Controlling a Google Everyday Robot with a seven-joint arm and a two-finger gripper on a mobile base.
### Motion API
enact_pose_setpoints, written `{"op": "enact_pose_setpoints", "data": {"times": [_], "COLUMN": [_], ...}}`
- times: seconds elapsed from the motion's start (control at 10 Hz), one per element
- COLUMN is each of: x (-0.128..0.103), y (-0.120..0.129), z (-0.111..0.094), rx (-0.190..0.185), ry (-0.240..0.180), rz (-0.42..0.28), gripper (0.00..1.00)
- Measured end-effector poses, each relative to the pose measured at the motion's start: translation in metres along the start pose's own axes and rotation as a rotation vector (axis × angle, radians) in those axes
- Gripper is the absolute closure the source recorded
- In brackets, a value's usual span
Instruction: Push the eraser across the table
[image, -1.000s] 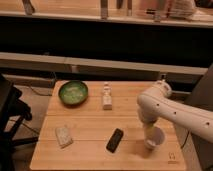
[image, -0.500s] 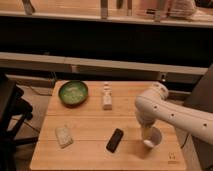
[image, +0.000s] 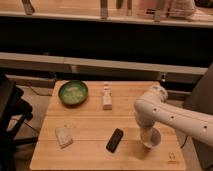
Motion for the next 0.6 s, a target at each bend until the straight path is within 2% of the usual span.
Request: {"op": "enact_pose_setpoints", "data": {"times": [0.6], "x": [-0.004], "y": [0.012], "z": [-0.002], "rx": [-0.01], "ry": [-0.008], "rz": [-0.007], "gripper": [0.2]}}
